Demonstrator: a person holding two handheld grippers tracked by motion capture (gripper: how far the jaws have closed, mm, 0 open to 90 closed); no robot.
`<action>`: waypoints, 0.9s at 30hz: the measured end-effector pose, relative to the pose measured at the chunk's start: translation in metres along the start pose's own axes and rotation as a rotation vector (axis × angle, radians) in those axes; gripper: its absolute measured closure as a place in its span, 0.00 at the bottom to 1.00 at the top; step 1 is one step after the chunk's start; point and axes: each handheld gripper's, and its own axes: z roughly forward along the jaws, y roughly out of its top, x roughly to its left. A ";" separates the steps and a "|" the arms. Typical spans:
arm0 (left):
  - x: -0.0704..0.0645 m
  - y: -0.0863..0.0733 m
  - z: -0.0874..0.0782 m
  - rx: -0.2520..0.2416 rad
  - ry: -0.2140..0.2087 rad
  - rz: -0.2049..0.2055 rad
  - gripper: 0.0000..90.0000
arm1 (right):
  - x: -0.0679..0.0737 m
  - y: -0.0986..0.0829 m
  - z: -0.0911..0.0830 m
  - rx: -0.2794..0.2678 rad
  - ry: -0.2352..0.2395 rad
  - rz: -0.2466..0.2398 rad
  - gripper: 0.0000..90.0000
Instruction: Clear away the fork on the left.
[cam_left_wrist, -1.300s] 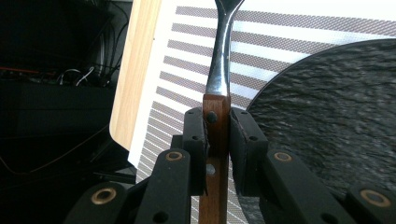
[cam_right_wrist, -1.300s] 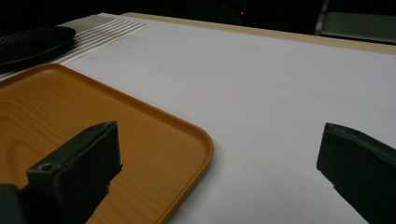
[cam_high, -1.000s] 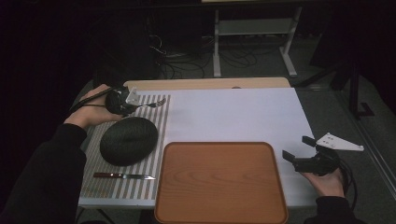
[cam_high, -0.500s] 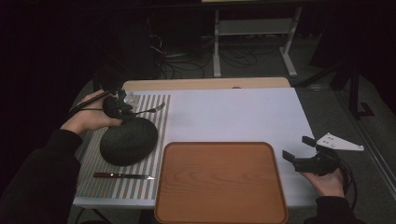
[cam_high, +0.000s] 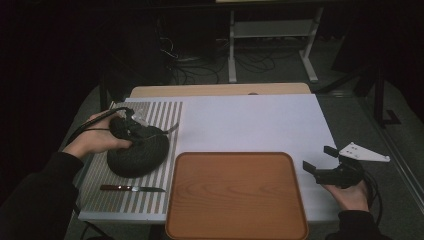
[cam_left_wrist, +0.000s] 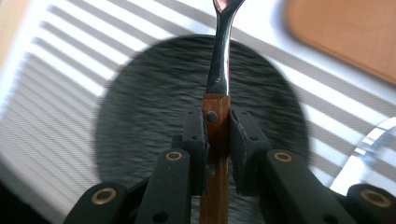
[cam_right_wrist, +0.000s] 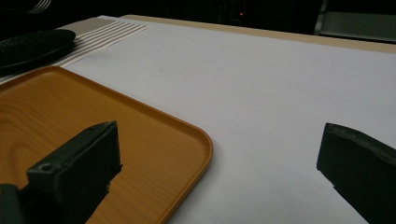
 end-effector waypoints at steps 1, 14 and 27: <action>-0.003 0.000 0.000 0.001 -0.003 0.005 0.86 | 0.000 0.000 0.000 0.001 0.000 -0.001 0.00; -0.036 0.006 0.002 0.007 -0.058 -0.077 0.86 | 0.000 0.000 0.000 0.000 0.002 0.003 0.00; -0.055 0.011 -0.004 -0.067 -0.140 -0.175 0.86 | 0.001 0.000 -0.001 -0.002 -0.001 0.004 0.00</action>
